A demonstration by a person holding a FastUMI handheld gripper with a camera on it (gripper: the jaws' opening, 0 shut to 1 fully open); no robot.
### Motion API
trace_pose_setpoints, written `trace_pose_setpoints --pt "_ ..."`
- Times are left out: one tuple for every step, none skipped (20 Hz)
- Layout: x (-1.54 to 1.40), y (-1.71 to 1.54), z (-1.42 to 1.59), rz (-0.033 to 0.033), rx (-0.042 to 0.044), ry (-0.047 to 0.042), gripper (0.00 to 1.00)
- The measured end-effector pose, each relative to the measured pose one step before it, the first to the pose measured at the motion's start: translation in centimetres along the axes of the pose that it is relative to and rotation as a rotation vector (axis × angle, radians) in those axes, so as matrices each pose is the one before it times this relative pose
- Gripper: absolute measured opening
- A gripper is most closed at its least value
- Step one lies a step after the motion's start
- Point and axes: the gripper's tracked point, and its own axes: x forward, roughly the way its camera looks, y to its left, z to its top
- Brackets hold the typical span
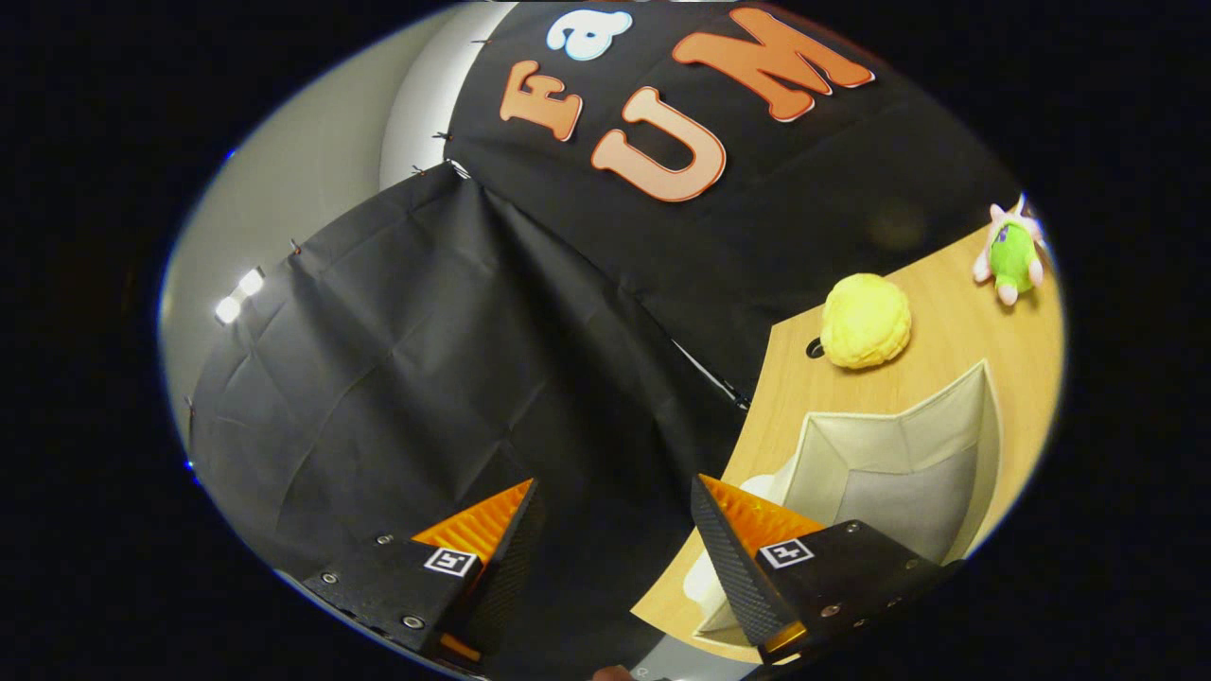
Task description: Open the storage box then place both shoes into the box .Put the left shoe in first, then the right shoe, with the right side of both shoes facing outward in a uniform manner.
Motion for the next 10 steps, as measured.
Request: trace_pose_setpoints --pt "-1.213 -1.215 0.615 -0.03052 -0.03799 -0.02732 0.95" --pt "-1.110 -1.385 0.494 -0.04171 -0.04244 -0.02275 0.96" --pt "-1.046 -1.514 0.491 -0.04278 -0.04131 -0.01670 0.96" --pt "-1.022 -1.659 0.395 -0.04566 -0.03817 -0.01272 0.96" --pt "-0.996 -1.908 0.345 -0.04984 -0.04019 -0.01252 0.96" --pt "-0.828 -2.066 -0.042 -0.05388 -0.04057 -0.00818 0.97" --pt "-0.833 -2.078 -0.071 -0.05483 -0.04109 -0.00654 0.97" --pt "-0.770 -1.961 -0.101 -0.05501 -0.03648 -0.00045 0.97" --pt "-0.879 -2.054 -0.385 -0.04933 -0.03605 0.00466 0.97" --pt "-0.793 -1.724 -0.511 -0.03307 -0.02131 0.00873 0.98"
